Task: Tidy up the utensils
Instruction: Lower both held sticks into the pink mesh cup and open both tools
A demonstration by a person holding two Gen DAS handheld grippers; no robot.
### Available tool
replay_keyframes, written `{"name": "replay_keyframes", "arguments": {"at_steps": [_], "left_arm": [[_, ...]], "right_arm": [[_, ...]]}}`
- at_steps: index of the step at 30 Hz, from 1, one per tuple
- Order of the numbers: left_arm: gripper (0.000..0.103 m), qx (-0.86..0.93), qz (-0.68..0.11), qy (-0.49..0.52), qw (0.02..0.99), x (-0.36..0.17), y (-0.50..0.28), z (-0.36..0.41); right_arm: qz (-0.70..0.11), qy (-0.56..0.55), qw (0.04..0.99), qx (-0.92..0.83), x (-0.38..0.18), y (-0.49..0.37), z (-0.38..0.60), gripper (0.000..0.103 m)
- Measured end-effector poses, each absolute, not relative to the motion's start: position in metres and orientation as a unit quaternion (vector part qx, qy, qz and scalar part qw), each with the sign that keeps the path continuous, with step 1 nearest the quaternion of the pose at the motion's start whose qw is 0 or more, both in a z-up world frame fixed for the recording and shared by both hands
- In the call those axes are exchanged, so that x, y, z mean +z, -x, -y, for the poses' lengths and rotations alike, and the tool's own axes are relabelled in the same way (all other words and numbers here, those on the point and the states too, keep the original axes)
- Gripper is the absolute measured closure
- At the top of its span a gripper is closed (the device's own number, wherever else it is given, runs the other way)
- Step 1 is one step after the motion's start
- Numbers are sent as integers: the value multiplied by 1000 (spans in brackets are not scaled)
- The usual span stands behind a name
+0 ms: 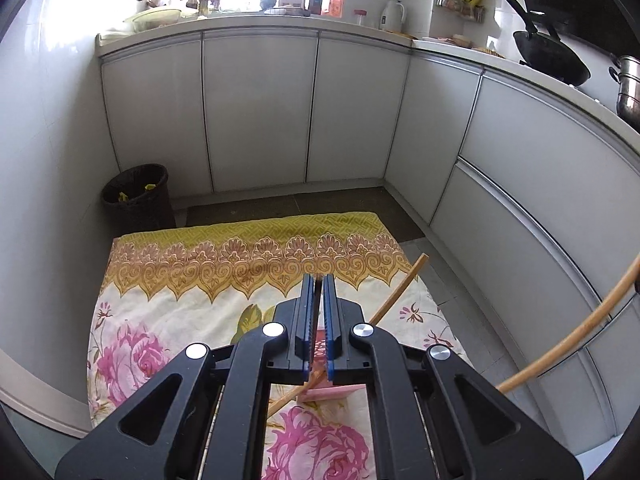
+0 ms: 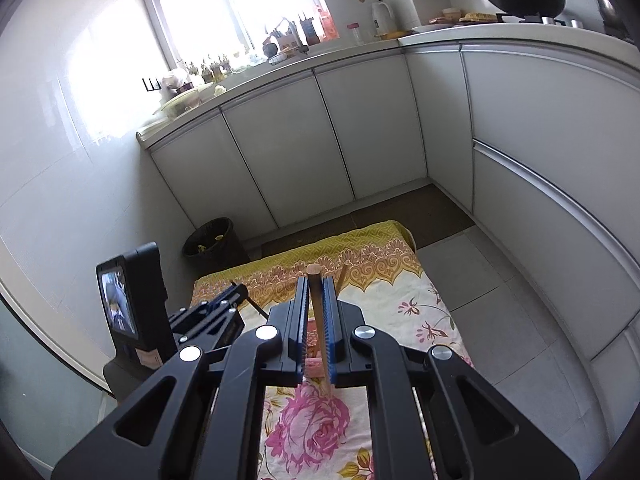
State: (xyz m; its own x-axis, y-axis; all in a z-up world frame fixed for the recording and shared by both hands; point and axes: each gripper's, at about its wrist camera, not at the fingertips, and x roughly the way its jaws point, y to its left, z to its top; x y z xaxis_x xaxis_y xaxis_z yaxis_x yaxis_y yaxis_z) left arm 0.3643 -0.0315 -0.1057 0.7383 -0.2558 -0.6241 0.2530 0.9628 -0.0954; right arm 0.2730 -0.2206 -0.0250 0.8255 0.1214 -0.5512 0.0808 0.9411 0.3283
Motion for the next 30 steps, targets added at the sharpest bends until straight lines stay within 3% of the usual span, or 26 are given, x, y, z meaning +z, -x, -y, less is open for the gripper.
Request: {"name": "replay_keyframes", "arguments": {"at_steps": [3,13,25,27,28,30], "left_arm": [[88,-143,-327,12,934,-96,-361,26],[85,-140,-271,22,952,-51,-341,12],[84,-112,-271,42,955,-53,-345,-13],[83,-108,-273,46,955,-54,-344,-17],[81,-108,-274,47,955,-54,-344,-18],[81,-104,-271,49,956,-53,-342,-20]], "right_arm": [[-287,-175,942,13,-21,-284,219,95],[-267,-177,947,19,-17,-321,208,95],[-274,-151,950,17,-44,-358,178,94],[-283,-150,947,16,-49,-361,176,75],[-283,-152,947,13,-50,-362,176,56],[-276,-157,948,5,-51,-358,179,49]]}}
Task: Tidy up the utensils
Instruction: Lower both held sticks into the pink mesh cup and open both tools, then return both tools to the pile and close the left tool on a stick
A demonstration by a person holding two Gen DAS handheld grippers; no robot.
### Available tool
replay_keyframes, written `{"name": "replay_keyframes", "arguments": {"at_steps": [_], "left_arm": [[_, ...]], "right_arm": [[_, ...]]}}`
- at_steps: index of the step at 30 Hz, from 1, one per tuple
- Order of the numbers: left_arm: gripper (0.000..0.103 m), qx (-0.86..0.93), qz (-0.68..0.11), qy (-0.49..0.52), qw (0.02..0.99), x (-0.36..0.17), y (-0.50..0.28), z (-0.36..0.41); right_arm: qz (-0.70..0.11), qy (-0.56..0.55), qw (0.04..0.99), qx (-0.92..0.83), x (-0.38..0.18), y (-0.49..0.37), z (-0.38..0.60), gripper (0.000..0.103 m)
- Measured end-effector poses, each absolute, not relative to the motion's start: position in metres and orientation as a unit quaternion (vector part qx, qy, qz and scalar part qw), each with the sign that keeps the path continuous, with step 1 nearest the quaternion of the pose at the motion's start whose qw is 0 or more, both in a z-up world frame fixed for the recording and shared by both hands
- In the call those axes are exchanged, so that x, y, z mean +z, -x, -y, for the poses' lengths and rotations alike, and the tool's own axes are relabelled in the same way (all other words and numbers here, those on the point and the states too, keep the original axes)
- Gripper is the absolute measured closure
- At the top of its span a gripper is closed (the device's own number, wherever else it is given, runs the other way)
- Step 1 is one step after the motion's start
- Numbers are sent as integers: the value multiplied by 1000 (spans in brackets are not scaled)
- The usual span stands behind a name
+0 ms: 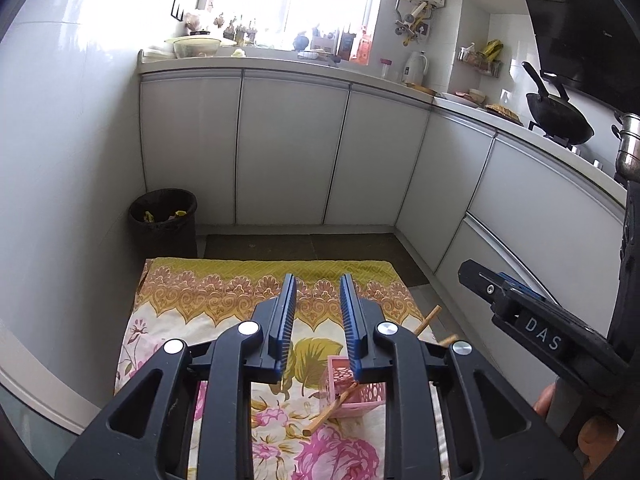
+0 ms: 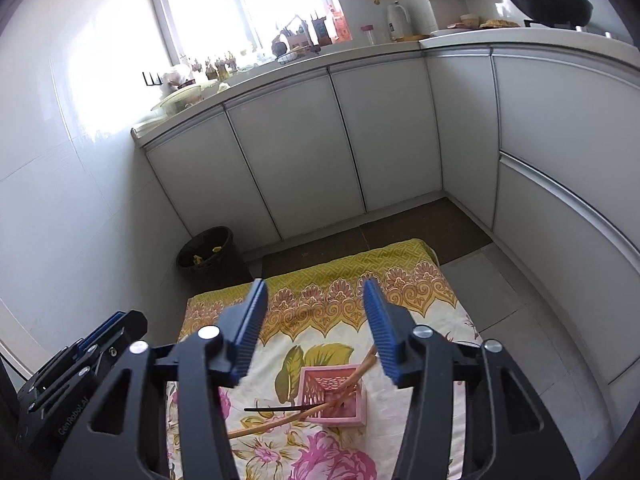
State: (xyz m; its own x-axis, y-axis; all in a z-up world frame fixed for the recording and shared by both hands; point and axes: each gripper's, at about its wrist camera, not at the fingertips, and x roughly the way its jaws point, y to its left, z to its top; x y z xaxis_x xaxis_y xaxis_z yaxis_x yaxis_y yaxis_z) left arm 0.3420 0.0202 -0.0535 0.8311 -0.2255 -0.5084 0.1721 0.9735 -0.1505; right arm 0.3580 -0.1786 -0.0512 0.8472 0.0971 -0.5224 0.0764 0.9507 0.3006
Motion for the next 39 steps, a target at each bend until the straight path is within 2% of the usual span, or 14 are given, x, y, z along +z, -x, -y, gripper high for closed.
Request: {"name": "replay_keyframes", "arguments": {"at_steps": [1,3,4,5,11,14,16,18,21,24,31,34,39], "left_arm": [[80,-104,-271,50,956,-53,-341,-22],[78,-101,-270,52,956,-52,-338,-23],[73,-100,-269,53,956,-51,-336,-24],[71,-101,-269,53,957,-51,-333,-25],[61,-102,-261,49,959,-46,-312,-27],[48,-101,-255,48,961,-44,-298,-28],[35,-98,-248,47,963,-44,-286,-28],[30,-100,-249,45,962,-45,-275,-26],[8,-104,-250,41,962,-50,-256,-24],[7,-114,-259,13,959,-62,-234,-16],[7,-180,-355,-84,914,-122,-210,24],[7,-216,-405,-148,876,-155,-206,54],[7,-267,-443,-261,815,-203,-187,101]], "right_arm": [[-274,-161,948,4,-51,-355,181,47],[-271,-168,948,-3,-50,-350,186,30],[-265,-175,948,-4,-49,-347,188,18],[-256,-182,949,-9,-47,-341,192,12],[-253,-186,949,-32,-45,-321,204,7],[-266,-182,945,-45,-48,-310,211,7],[-272,-181,944,-54,-50,-300,215,7],[-276,-179,942,-64,-53,-289,219,7],[-291,-186,936,-69,-60,-269,228,7],[-301,-198,929,-84,-74,-240,240,7],[-364,-266,886,-106,-134,-164,282,7],[-402,-276,866,-113,-161,-138,292,7],[-455,-282,837,-113,-194,-104,297,7]]}}
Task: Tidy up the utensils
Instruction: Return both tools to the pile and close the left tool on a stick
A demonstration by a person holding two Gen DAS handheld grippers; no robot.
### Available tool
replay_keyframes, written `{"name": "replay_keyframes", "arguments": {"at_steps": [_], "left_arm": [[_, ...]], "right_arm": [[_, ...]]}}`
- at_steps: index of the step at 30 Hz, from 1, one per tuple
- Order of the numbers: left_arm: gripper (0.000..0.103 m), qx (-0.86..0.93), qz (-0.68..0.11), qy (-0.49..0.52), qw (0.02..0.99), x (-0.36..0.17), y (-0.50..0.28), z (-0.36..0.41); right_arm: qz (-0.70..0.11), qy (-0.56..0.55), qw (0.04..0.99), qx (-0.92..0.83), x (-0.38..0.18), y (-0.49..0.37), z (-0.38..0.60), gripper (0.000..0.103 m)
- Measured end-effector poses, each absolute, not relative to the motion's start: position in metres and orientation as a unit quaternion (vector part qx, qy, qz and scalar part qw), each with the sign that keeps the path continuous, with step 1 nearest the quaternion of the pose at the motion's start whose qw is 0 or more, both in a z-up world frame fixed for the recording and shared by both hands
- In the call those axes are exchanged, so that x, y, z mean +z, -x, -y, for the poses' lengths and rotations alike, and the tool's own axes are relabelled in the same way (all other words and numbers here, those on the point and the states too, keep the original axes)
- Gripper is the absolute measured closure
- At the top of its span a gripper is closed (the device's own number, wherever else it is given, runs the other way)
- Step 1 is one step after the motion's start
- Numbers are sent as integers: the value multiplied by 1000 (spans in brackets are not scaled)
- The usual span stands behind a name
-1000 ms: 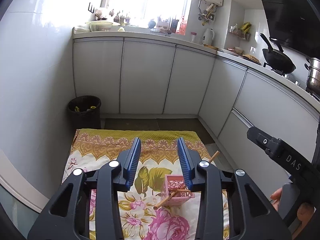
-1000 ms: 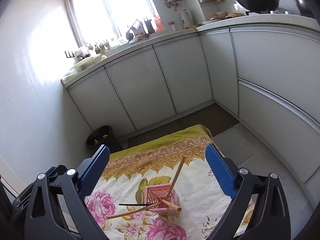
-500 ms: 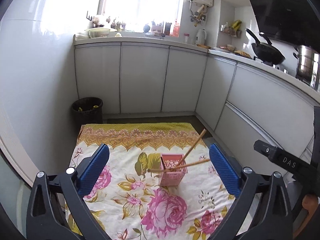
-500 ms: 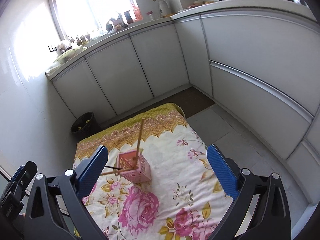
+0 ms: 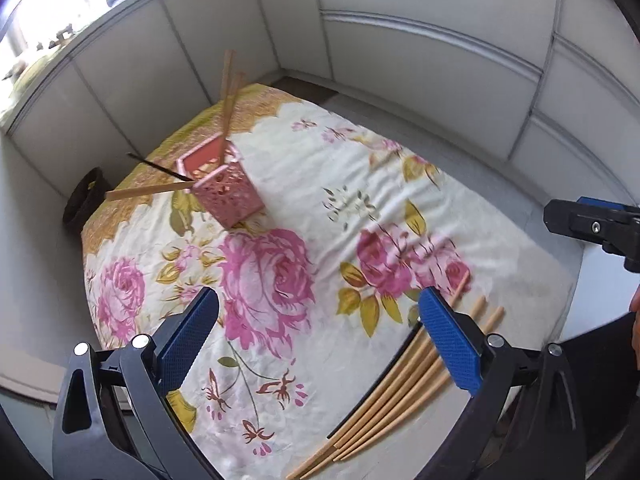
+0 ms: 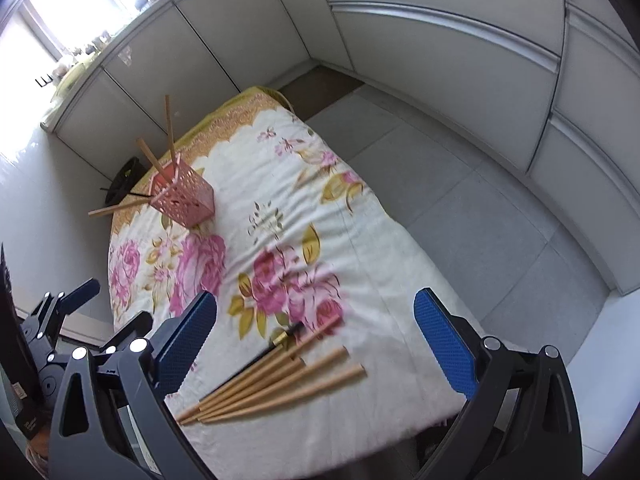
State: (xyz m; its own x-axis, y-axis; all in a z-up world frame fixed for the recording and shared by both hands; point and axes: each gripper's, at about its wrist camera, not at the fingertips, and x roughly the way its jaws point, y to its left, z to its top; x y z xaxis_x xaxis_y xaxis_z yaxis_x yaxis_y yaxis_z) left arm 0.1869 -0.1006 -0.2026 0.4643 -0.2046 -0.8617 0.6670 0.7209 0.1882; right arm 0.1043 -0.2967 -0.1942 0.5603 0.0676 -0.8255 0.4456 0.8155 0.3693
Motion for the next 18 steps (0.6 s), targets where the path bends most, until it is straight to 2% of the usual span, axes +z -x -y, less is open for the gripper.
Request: {"name": "replay_keyframes", "arguments": {"at_steps": [5,11,14,16,18], "left_arm": [[10,-300,-488,-330,750,-247,-175,137],[22,-314,-531,-374,693,-286,-177,169],[38,-315,-548,-378,676,-297,-182,179],[53,-312,-559,-381,667,-304,-186,183],[57,-307,-566,-384,662,-309,-189,186]], "right_arm": [[-498,-352,786,-96,-226,-75,307,7],[-512,-398,755,-92,-240,-60,322,7],[-513,-401,753,-94,-239,-58,327,7],[-515,-406,749,-92,-241,-58,331,7],[-515,-406,749,-95,-242,-58,333,7]]}}
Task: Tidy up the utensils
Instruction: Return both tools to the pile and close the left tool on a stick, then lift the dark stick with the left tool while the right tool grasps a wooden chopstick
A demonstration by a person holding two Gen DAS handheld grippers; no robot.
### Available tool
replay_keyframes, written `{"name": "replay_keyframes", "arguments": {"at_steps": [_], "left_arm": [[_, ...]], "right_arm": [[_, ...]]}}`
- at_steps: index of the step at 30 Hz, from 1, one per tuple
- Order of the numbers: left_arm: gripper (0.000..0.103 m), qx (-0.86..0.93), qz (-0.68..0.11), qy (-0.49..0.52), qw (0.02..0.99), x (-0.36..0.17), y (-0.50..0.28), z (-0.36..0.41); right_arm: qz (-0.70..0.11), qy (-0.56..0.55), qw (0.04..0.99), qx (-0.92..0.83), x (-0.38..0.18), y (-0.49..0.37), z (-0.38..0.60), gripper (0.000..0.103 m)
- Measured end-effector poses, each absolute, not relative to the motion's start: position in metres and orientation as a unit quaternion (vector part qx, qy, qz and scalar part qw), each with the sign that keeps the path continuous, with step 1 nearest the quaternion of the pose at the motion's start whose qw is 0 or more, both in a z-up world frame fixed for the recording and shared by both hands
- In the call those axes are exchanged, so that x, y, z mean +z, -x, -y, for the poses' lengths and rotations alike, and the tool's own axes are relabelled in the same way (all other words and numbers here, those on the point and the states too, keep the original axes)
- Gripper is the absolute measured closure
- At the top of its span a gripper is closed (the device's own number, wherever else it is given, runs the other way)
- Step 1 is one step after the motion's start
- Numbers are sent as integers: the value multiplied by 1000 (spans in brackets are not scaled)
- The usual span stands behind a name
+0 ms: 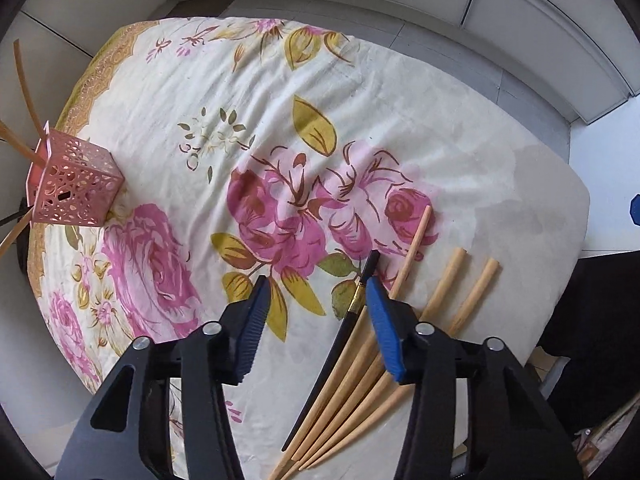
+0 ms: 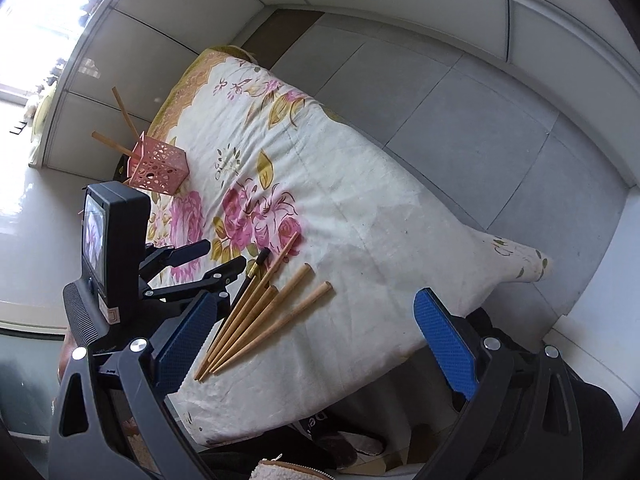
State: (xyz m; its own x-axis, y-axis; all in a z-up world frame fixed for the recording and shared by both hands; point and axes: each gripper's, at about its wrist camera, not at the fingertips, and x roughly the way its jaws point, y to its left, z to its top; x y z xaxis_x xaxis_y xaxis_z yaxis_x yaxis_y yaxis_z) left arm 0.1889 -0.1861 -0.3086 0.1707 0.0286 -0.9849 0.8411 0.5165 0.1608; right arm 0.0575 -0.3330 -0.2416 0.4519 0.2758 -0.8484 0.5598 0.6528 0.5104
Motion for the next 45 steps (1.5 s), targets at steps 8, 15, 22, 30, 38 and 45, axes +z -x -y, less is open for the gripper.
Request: {"name": "replay_keyframes", "arguments": {"at_steps": [8,15,22,30,38,45], "left_arm": [[57,-321,-577,-382,647,-315,-191,193],[57,-332,-582,-381,637,-324,-187,203],[93,-359,-603,-348,622,-335,-189,205],[95,-342,-586,-304,669,-323,-200,178],[97,-334,-527,-225,748,-257,-209,110],[97,-335,-481,-193,787,-212,-214,64]], "right_arm": [[-524,-415,738,-94,-249,-61,336,7],[-520,-425,734,-101,-251,-61,342,7],[-521,-436,725,-115,-256,-60,352,7],[-546,-432,709,-115,-271,-82,342,7],[-593,-428,672,-118,-300,-142,310,30],[-620,-409,652,-151,-318,-169,282,42]]}}
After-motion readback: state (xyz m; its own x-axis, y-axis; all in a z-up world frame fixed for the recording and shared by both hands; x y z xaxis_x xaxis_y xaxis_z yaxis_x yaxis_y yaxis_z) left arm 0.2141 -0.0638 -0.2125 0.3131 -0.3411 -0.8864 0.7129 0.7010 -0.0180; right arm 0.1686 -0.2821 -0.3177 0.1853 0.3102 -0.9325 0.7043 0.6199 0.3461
